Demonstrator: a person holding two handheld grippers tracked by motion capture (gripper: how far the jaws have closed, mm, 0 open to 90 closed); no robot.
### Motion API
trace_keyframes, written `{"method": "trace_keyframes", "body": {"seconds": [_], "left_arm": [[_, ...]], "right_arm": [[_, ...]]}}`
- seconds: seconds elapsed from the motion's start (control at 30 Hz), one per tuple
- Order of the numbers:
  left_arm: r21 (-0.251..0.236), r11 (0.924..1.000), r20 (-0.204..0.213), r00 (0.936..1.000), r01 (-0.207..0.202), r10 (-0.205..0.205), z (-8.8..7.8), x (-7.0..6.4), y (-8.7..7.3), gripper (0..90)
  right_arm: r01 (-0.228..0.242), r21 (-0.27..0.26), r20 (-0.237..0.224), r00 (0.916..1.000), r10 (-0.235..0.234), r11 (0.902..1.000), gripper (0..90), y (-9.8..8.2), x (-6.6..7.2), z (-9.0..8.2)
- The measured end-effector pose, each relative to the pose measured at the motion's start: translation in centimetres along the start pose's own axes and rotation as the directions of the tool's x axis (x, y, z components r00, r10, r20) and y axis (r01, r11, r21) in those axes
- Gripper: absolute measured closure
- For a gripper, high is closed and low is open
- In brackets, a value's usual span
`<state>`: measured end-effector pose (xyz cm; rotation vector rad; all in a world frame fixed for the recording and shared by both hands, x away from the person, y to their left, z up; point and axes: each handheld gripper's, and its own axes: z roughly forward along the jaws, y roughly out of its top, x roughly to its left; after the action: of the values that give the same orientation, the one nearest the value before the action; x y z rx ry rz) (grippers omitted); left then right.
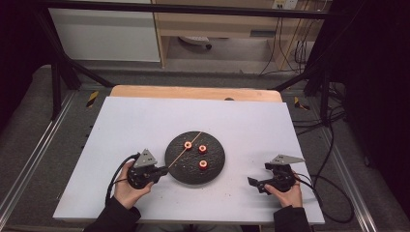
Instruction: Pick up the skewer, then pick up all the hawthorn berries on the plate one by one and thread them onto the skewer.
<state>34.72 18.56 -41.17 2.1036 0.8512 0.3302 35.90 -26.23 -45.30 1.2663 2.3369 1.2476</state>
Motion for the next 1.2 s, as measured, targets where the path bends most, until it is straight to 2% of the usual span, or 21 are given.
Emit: {"method": "trace_keyframes", "body": {"seconds": [0.1,0.3,0.4,0.57,0.67,0.8,0.93,1.2], "left_arm": [[-0.024,0.9997,-0.004,0.9999,0.011,-0.011,-0.4,0.1,-0.5,88.3],[-0.05,0.9984,-0.017,0.9995,0.025,-0.026,-0.9,0.6,-1.4,88.3],[-0.055,0.9981,-0.012,0.9995,0.028,-0.028,-1.0,0.9,-1.8,88.3],[-0.059,0.9976,0.0,0.9993,0.036,-0.036,-1.0,1.2,-2.8,88.3],[-0.06,0.9975,-0.004,0.9992,0.038,-0.039,-1.2,1.5,-3.3,88.3],[-0.082,0.9952,0.004,0.9986,0.054,-0.054,-1.6,1.7,-3.6,88.3],[-0.089,0.9948,0.011,0.9988,0.049,-0.048,-1.8,1.6,-3.6,88.3],[-0.099,0.9933,0.025,0.9981,0.059,-0.057,-1.9,1.9,-3.7,88.3]], "right_arm": [[0.012,-0.004,0.002,0.9999,-0.012,0.9999,0.8,0.2,0.1,0.1],[0.004,0.01,0.0,1.0,-0.004,0.9999,0.6,0.8,0.7,0.3],[0.017,0.009,-0.001,0.9999,-0.017,0.9998,0.6,1.3,1.2,0.7],[0.005,0.012,-0.005,1.0,-0.005,0.9999,0.6,1.7,1.8,1.0],[0.02,0.011,-0.008,0.9998,-0.019,0.9997,0.5,2.0,2.2,1.2],[0.025,0.013,-0.012,0.9996,-0.025,0.9996,0.5,2.5,2.6,1.4],[0.025,0.02,-0.017,0.9996,-0.024,0.9995,0.5,3.4,3.2,2.0],[0.063,0.038,-0.04,0.9973,-0.062,0.9973,0.5,6.2,5.4,3.7]]}}
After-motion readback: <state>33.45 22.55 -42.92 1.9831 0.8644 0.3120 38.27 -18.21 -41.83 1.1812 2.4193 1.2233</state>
